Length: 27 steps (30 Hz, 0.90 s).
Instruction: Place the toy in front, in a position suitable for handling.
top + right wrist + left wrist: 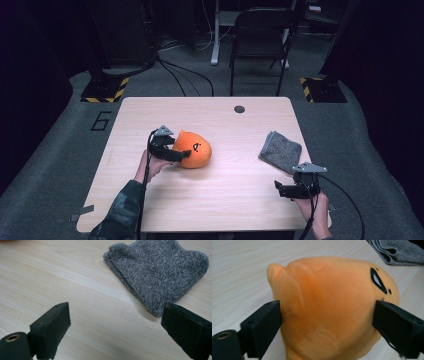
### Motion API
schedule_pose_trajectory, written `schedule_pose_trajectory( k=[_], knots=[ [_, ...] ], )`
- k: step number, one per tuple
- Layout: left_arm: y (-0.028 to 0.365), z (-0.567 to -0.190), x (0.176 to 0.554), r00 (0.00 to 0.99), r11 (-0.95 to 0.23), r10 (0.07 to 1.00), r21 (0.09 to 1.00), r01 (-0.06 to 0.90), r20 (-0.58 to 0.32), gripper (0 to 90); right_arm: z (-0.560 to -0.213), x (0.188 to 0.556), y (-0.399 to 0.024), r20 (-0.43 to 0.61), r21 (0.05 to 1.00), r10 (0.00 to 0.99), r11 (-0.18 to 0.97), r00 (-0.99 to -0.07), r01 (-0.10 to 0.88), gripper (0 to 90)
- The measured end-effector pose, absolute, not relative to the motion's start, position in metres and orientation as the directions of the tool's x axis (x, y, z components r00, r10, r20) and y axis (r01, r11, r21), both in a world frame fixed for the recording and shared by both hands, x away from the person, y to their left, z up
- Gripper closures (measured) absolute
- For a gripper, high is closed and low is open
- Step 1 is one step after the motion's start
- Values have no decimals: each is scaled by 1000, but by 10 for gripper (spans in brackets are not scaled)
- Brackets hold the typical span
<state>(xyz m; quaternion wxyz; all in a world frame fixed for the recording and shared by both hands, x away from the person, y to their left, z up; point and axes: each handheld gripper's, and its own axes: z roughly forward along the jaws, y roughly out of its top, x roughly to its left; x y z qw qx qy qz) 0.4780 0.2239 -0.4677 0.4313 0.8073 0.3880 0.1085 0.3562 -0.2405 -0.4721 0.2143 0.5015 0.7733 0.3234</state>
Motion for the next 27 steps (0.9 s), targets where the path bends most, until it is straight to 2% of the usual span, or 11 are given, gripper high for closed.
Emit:
schedule_pose_trajectory(
  k=[2, 4, 8, 10, 15, 23, 27],
  knots=[
    [223, -470, 477, 663, -313, 730, 782, 539, -165, 169, -472, 356, -241, 0, 718, 917, 278, -399, 638, 81],
    [220, -474, 474, 654, -327, 746, 786, 524, -125, 266, -473, 356, -243, -2, 716, 915, 283, -403, 638, 81],
    [217, -482, 469, 647, -311, 755, 809, 498, -109, 491, -475, 356, -244, -1, 710, 917, 281, -398, 646, 81],
    [216, -483, 464, 640, -305, 764, 827, 471, -82, 636, -475, 356, -244, 4, 705, 917, 280, -398, 651, 83],
    [219, -481, 457, 635, -253, 765, 857, 449, -107, 694, -475, 355, -244, -1, 707, 914, 287, -405, 646, 83],
    [215, -459, 444, 621, -178, 771, 887, 426, -143, 696, -475, 355, -247, 3, 707, 918, 278, -396, 650, 84],
    [200, -446, 431, 610, -182, 783, 893, 411, -121, 692, -474, 355, -246, 10, 707, 922, 267, -388, 655, 84]
  ],
)
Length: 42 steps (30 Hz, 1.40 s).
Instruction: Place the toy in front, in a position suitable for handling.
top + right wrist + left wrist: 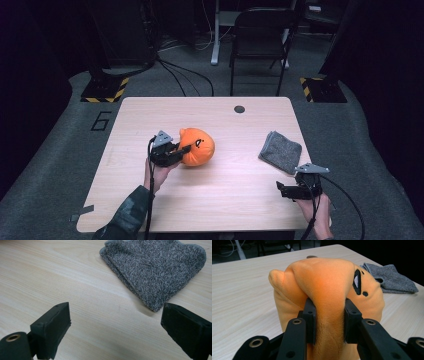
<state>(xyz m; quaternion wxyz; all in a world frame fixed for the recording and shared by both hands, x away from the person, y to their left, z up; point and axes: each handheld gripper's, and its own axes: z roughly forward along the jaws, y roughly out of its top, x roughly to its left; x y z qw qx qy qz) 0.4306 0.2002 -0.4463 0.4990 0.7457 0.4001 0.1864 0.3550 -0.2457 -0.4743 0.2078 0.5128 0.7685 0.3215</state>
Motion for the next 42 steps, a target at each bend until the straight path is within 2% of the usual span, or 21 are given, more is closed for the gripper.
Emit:
schedule_pose_trajectory(
  k=[4, 16, 28, 34, 36, 40, 42],
  knots=[
    [183, -438, 420, 595, -192, 799, 898, 397, -92, 689, -475, 355, -245, 4, 707, 921, 273, -390, 652, 84],
    [136, -444, 408, 580, -141, 801, 896, 422, -147, 673, -480, 357, -241, 10, 687, 920, 279, -393, 671, 81],
    [102, -468, 401, 531, -82, 823, 883, 462, -201, 656, -483, 358, -241, 13, 682, 917, 284, -400, 674, 77],
    [95, -482, 401, 509, -91, 840, 877, 473, -187, 636, -483, 359, -238, 9, 680, 917, 287, -398, 675, 75],
    [95, -482, 401, 517, -100, 836, 877, 469, -181, 583, -484, 359, -239, 5, 678, 915, 294, -404, 674, 74],
    [100, -475, 401, 539, -124, 827, 884, 451, -159, 327, -483, 359, -239, 9, 679, 918, 285, -396, 676, 72],
    [108, -469, 400, 553, -134, 822, 896, 424, -138, 292, -483, 358, -240, 4, 680, 918, 289, -397, 674, 71]
  ],
)
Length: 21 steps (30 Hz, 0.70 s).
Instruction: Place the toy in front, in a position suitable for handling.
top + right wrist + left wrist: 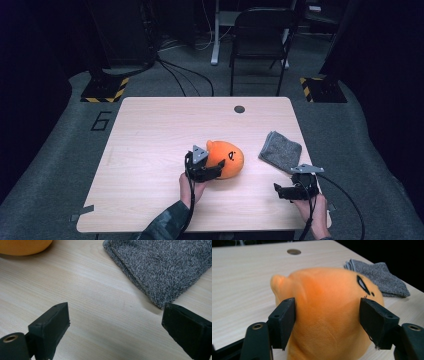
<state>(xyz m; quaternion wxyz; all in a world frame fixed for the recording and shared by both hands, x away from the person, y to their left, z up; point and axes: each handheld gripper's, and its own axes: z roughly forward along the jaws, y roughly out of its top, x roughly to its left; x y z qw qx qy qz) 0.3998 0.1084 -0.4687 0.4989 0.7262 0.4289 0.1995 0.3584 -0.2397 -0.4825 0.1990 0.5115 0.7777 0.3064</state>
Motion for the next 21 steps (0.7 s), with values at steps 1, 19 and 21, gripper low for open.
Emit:
schedule_pose_trajectory(
  k=[1, 19, 21],
  knots=[
    [114, -464, 399, 562, -139, 816, 899, 416, -134, 262, -482, 358, -240, 6, 682, 918, 286, -396, 674, 71],
    [169, -460, 428, 734, -272, 665, 871, 409, -137, 174, -480, 359, -246, 5, 690, 928, 267, -374, 673, 69],
    [168, -463, 430, 748, -282, 649, 869, 405, -138, 175, -481, 358, -247, 9, 689, 933, 255, -359, 679, 69]
  ],
)
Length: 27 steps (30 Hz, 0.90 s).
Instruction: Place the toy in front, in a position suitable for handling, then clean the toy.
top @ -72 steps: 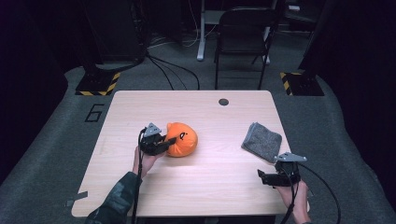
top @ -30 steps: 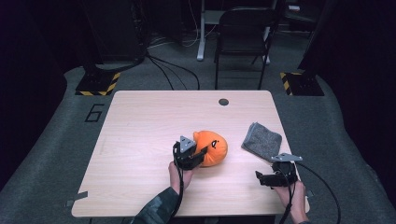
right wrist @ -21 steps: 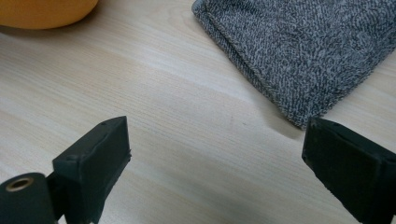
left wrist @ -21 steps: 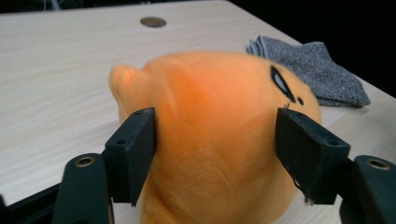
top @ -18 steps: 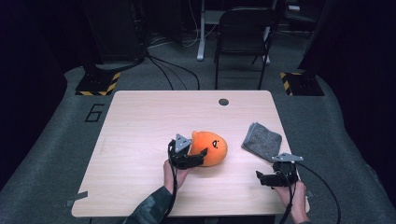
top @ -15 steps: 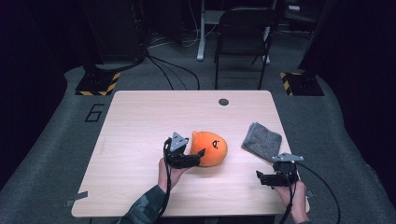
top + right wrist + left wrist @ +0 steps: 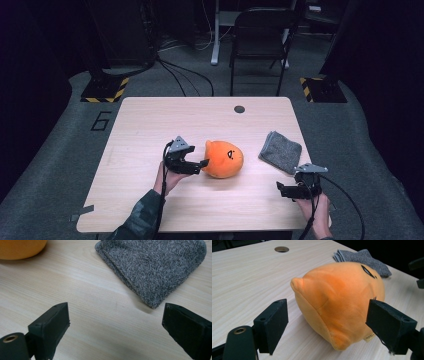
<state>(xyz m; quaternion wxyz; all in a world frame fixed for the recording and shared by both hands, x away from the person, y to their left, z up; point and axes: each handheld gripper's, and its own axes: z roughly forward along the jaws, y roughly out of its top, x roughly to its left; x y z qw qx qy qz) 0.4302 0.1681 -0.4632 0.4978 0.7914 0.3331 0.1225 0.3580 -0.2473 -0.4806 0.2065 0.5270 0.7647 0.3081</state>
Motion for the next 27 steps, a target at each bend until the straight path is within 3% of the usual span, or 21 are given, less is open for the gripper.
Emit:
schedule_pose_trajectory(
  k=[9, 16, 27],
  knots=[
    [170, -471, 429, 785, -352, 614, 861, 367, -83, 206, -481, 356, -248, -7, 691, 931, 269, -366, 671, 69],
    [170, -481, 430, 790, -341, 602, 856, 388, -117, 241, -476, 361, -247, -1, 706, 930, 261, -367, 659, 69],
    [156, -492, 423, 821, -382, 561, 847, 369, -104, 418, -457, 399, -250, 14, 752, 947, 201, -320, 628, 72]
  ],
)
